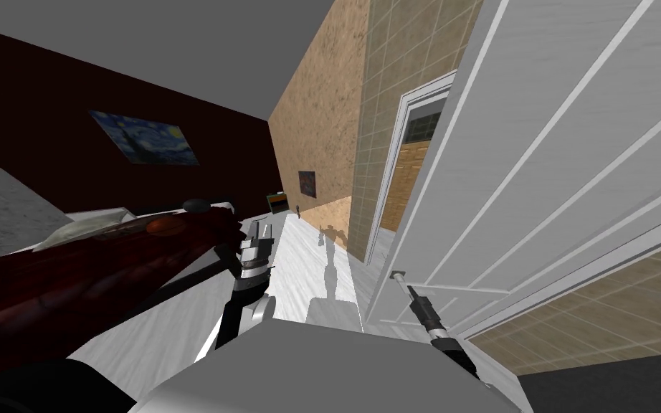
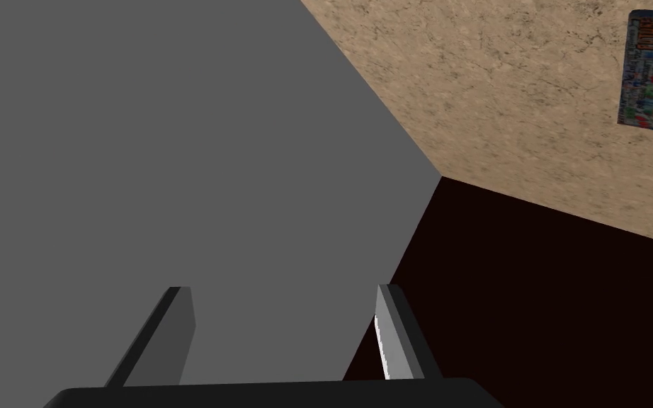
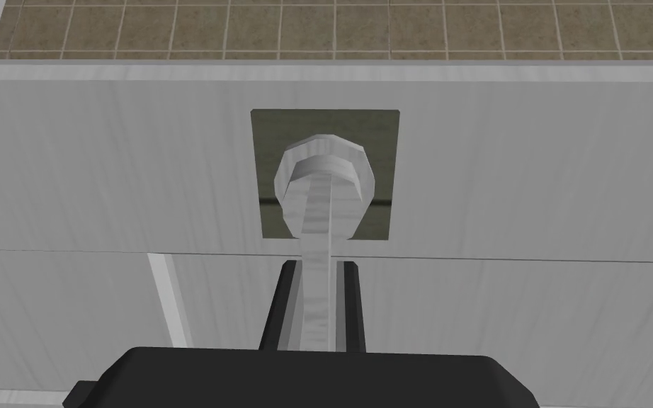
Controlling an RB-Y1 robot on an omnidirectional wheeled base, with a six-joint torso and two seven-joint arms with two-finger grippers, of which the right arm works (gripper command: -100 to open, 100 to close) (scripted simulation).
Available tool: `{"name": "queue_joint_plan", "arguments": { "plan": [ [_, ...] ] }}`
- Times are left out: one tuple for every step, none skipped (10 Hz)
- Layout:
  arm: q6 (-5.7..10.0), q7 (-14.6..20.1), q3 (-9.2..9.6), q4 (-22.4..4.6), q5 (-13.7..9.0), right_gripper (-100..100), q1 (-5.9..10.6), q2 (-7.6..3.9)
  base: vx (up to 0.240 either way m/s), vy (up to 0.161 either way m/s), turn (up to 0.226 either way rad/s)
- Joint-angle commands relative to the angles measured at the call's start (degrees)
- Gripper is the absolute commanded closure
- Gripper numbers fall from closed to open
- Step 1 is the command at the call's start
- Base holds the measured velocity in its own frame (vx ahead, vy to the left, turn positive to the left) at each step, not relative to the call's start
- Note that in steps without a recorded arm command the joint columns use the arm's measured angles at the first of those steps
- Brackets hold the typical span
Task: Pull the door open
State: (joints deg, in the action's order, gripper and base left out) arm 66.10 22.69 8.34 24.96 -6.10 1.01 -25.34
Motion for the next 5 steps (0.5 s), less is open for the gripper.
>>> {"name": "queue_joint_plan", "arguments": {
  "plan": [
    [-0.88,-0.88,1.39,-1.33,-1.15,100,1.89,0.81,-0.213,-0.087,0.165],
    [-1.66,-1.39,2.03,-1.39,-1.97,100,2.70,1.03,-0.183,-0.074,0.134],
    [-2.39,-1.87,2.64,-1.45,-2.75,100,3.46,1.24,-0.205,-0.115,0.115],
    [-3.10,-2.34,3.22,-1.50,-3.49,100,4.20,1.44,-0.219,-0.119,0.138],
    [-3.43,-2.56,3.50,-1.53,-3.84,100,4.54,1.53,-0.184,-0.072,0.096]
  ]
}}
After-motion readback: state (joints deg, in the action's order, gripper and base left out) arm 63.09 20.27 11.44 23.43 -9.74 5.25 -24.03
